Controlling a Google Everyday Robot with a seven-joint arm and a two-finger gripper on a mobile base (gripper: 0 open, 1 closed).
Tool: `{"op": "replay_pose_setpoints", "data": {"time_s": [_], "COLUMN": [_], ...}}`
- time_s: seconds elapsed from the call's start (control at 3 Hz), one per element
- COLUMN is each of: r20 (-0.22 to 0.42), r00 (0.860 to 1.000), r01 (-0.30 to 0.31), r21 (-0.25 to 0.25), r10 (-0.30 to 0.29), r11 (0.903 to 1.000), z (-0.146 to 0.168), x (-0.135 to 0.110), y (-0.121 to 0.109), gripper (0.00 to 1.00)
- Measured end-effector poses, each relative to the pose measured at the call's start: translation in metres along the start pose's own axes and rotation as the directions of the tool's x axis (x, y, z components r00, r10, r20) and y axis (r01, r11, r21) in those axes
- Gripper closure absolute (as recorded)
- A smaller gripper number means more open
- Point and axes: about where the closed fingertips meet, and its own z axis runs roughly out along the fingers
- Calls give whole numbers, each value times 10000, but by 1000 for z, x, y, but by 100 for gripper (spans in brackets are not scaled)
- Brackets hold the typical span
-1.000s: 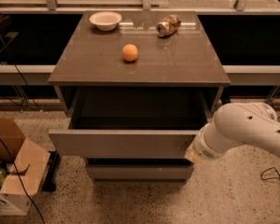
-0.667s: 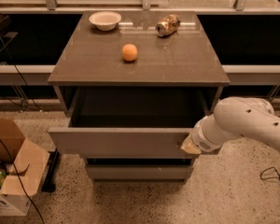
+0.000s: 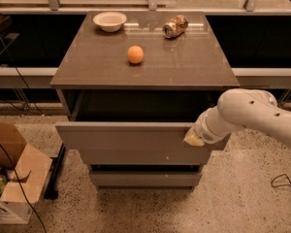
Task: Close top drawer
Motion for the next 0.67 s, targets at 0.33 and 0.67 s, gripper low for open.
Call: {"op": "replay_pose_setpoints", "data": {"time_s": [0.33,0.67], "r20": [11,10], "r00": [9999,9996], "r01": [150,279], "r21": [73,40], "r10": [-150,-279], "r11": [9999,9996], "z": [2,4], "x": [-9,-16], "y": [-9,-14], "gripper": [35,4]}}
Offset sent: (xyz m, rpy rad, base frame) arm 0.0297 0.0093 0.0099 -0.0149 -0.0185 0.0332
